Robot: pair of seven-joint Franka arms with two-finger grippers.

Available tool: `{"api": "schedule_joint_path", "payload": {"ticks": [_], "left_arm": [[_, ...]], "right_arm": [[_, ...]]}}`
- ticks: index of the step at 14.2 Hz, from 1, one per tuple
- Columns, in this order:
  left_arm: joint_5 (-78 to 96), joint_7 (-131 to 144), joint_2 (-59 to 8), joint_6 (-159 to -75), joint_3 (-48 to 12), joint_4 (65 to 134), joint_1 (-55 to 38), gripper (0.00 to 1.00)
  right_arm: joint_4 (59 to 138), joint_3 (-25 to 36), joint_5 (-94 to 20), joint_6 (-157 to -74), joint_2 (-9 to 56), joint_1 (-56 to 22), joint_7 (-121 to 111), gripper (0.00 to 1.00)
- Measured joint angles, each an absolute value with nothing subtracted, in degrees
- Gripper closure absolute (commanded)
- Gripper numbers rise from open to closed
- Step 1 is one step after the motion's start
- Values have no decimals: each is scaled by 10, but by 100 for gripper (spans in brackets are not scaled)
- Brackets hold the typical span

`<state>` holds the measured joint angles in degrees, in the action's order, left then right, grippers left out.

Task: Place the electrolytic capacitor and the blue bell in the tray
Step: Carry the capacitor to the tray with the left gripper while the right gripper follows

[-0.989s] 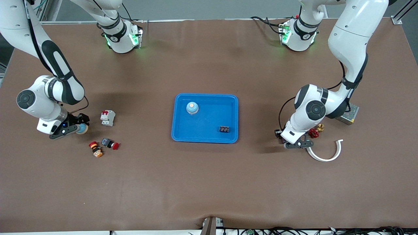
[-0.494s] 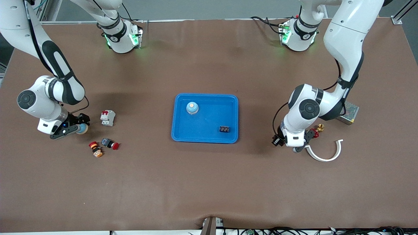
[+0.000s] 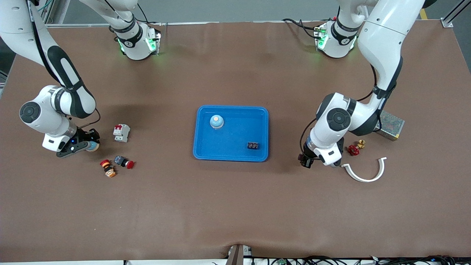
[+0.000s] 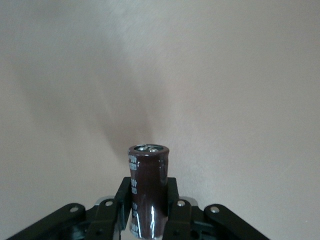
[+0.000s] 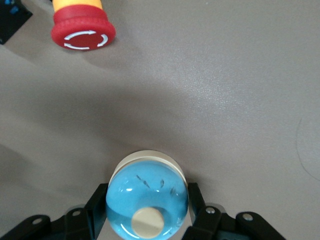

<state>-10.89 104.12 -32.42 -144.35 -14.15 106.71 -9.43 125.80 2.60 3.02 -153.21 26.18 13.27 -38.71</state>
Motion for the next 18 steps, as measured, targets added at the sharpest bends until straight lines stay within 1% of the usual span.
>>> {"api": "schedule_joint_path", "payload": {"ticks": [7,9,13,16,18], "left_arm": [[-109,1258,-324,-1423,-145,1064,-185,100],[-109,1298,-324,-1415,-145,1064,-210,100],[-109,1356,-320,-1402,-146,1063,-248,100],[-109,1390,-316,-1390,-147,1063,-280,100],[-109,1410,-316,-1389,-147,1063,-302,100]], "right_arm": [[1250,22,30,-1531,262,129,-387,61],[1234,21,30,-1501,259,129,-387,60],[1138,14,29,-1332,245,128,-387,61],[1038,9,24,-1193,231,121,-381,61],[971,8,23,-1114,226,106,-344,61]]}}
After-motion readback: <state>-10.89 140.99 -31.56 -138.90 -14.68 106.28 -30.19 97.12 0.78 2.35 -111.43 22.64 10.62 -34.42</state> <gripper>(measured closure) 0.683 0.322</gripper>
